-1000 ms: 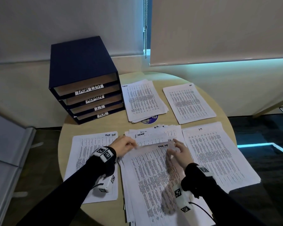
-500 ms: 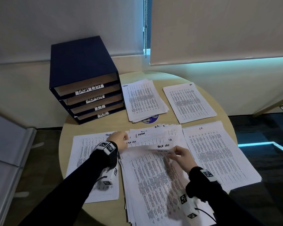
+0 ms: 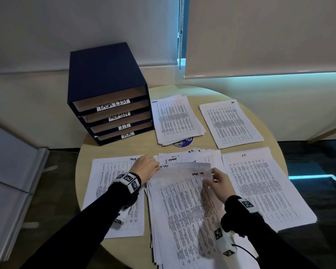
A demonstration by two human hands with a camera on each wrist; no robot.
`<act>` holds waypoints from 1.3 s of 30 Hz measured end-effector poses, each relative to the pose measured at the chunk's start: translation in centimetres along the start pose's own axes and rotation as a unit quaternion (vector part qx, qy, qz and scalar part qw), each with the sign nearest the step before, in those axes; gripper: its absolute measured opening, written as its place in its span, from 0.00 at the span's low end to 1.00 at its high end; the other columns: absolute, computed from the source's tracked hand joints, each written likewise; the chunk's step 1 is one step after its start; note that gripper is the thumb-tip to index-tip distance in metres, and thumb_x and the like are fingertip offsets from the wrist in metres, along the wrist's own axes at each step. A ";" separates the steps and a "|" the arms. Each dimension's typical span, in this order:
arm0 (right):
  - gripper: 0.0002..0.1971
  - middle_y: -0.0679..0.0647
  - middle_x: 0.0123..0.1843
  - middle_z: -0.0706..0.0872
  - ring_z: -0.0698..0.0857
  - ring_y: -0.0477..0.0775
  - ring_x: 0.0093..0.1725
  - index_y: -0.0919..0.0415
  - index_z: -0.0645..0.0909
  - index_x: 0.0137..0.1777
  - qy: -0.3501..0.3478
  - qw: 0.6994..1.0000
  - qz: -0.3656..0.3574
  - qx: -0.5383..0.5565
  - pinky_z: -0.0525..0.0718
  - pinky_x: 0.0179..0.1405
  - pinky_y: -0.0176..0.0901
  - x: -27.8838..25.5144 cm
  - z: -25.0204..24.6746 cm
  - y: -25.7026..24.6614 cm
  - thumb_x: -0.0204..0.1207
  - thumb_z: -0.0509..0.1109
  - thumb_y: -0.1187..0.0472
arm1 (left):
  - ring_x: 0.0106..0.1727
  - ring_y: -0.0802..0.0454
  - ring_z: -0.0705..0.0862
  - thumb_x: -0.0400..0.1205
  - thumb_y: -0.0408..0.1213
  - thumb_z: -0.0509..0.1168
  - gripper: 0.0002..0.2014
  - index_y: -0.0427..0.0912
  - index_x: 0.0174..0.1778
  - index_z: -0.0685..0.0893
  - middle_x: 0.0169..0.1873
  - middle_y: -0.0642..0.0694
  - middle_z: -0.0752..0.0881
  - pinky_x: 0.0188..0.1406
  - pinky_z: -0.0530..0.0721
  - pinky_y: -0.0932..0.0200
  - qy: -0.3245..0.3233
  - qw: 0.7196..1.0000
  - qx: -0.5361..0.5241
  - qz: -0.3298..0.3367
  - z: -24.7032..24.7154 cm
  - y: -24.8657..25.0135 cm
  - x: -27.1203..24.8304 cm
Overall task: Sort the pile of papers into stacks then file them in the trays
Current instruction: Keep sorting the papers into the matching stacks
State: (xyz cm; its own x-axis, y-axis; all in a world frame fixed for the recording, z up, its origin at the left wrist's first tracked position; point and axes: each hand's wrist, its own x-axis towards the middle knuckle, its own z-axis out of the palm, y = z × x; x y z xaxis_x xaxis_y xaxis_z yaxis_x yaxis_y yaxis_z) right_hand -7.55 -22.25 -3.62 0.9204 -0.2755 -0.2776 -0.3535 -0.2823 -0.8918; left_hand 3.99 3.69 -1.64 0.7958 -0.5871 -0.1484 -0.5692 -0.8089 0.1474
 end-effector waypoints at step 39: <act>0.30 0.64 0.39 0.88 0.87 0.59 0.38 0.56 0.65 0.67 0.041 0.992 0.048 0.113 0.84 0.45 0.51 -1.1 -0.5 0.8 0.70 0.75 0.72 | 0.32 0.49 0.82 0.65 0.26 0.82 0.18 0.42 0.48 0.90 0.31 0.47 0.84 0.24 0.86 0.54 0.143 0.982 -0.067 0.103 0.9 1.6 -2.1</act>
State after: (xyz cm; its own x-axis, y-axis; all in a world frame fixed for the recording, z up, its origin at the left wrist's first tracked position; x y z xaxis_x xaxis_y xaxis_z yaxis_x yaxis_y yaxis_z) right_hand -8.88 -22.66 -3.85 0.8644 -0.3681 -0.3425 -0.3830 -0.0409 -0.9228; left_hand 1.26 3.63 -1.94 0.7031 -0.6889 0.1762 -0.7071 -0.6514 0.2751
